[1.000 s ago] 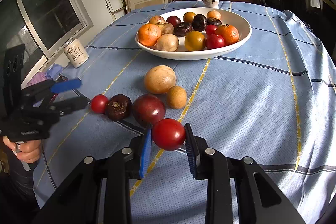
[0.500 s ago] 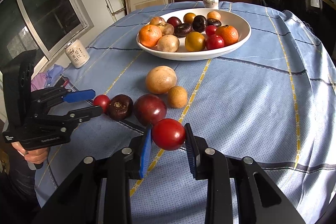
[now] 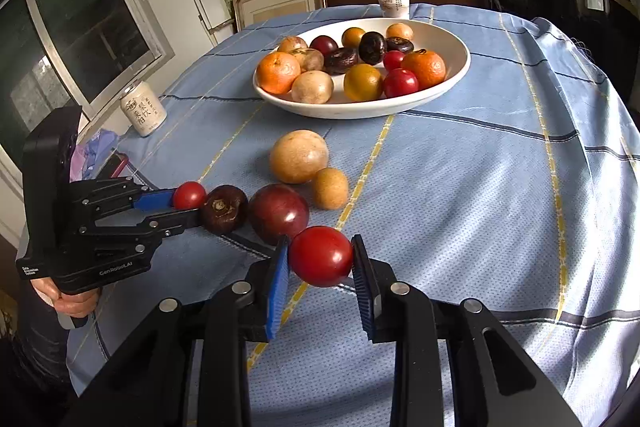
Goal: Organize fruits
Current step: 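Grasp another red tomato with the right tool while the left grasps a small red tomato, then carry both red tomatoes to the white plate and open both tools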
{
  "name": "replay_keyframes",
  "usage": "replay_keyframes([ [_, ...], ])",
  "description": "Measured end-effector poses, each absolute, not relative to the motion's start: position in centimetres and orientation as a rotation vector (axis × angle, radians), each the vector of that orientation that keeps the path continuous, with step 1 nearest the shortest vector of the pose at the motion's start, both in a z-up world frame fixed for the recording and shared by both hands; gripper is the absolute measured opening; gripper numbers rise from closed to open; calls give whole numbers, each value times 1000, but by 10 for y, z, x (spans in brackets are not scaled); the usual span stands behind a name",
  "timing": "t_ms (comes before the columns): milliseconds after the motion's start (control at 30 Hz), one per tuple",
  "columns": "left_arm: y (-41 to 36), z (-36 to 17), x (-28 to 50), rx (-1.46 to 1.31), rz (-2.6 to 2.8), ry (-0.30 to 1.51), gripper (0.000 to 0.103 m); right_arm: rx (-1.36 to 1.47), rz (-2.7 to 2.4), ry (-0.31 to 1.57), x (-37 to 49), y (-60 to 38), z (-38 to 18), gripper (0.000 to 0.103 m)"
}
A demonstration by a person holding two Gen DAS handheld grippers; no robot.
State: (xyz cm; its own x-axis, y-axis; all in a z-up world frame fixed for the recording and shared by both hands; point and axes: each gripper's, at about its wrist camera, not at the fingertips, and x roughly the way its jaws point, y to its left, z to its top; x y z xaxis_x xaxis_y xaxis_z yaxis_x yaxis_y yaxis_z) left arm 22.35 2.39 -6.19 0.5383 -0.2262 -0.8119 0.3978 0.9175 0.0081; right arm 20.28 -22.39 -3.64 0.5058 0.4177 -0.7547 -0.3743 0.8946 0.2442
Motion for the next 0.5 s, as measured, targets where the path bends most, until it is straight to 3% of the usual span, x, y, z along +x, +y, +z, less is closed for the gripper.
replay_keyframes([
  [500,28,-23,221,127,-349,815,28,118,476,825,216,-233,-19,31],
])
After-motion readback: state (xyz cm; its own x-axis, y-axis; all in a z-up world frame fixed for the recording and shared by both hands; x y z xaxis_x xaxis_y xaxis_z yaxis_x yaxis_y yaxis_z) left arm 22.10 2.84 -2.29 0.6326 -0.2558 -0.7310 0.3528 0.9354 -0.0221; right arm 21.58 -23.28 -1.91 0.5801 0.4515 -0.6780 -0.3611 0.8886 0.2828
